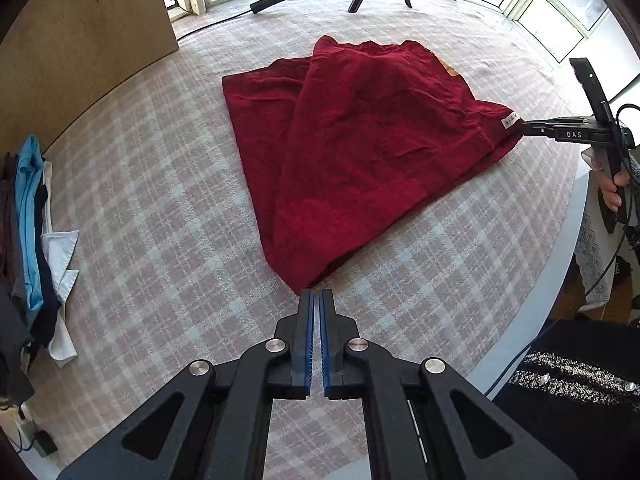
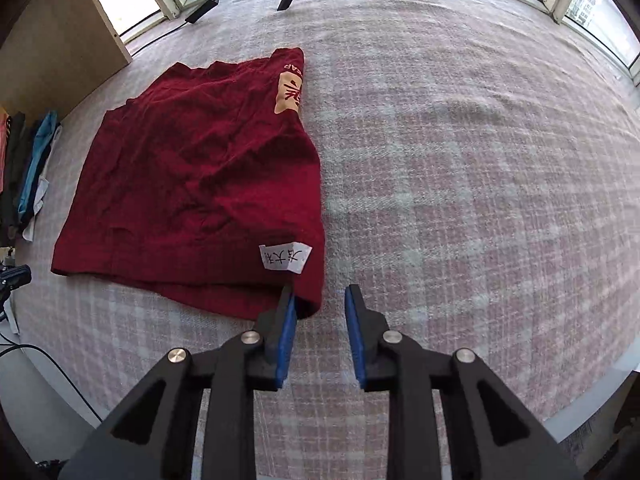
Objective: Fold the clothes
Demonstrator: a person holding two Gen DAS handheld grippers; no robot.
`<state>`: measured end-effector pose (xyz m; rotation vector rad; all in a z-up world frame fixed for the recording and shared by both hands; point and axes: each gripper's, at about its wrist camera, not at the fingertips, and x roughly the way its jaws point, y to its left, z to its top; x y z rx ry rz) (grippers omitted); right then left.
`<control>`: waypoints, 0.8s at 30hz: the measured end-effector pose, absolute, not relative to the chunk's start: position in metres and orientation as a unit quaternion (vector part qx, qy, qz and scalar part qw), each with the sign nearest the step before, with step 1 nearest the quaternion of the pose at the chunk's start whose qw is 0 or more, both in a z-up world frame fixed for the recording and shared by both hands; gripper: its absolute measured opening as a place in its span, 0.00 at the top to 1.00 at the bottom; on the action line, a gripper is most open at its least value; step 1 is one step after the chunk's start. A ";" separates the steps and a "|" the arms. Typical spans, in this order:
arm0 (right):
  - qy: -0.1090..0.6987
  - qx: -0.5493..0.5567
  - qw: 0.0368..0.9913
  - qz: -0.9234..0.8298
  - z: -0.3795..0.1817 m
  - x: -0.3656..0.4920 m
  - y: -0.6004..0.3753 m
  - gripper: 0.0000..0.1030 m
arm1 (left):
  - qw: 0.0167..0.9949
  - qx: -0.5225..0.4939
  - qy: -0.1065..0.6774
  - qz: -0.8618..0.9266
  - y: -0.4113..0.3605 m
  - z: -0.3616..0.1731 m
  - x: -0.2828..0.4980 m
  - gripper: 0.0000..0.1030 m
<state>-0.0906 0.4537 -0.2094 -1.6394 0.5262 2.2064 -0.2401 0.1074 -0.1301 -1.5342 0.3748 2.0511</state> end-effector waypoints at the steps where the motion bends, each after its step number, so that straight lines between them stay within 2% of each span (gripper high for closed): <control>1: 0.168 -0.573 0.159 0.786 -0.200 -0.093 0.447 0.77 | 0.272 -0.573 0.135 0.761 0.106 -0.134 -0.238 0.97; 4: 0.099 -0.569 0.116 0.808 -0.178 -0.105 0.417 0.70 | 0.269 -0.582 0.123 0.757 0.100 -0.147 -0.232 0.97; 6: 0.049 -0.570 0.074 0.817 -0.176 -0.113 0.388 0.69 | 0.267 -0.588 0.116 0.755 0.096 -0.155 -0.228 0.97; 10: -0.034 -0.603 0.029 0.797 -0.203 -0.138 0.349 0.69 | 0.262 -0.597 0.099 0.752 0.089 -0.169 -0.219 0.97; 13: -0.054 -0.629 0.011 0.776 -0.227 -0.150 0.347 0.69 | 0.256 -0.596 0.077 0.757 0.081 -0.170 -0.213 0.97; 17: -0.005 -0.647 0.014 0.762 -0.247 -0.167 0.363 0.69 | 0.245 -0.596 0.058 0.762 0.074 -0.171 -0.203 0.97; 20: 0.027 -0.649 0.019 0.760 -0.249 -0.171 0.374 0.83 | 0.239 -0.595 0.057 0.765 0.072 -0.171 -0.196 0.97; 21: 0.035 -0.647 0.021 0.761 -0.247 -0.171 0.377 0.94 | 0.238 -0.595 0.060 0.765 0.072 -0.170 -0.194 0.97; 24: 0.087 -0.621 0.013 0.779 -0.220 -0.164 0.389 0.94 | 0.236 -0.593 0.059 0.767 0.074 -0.168 -0.191 0.97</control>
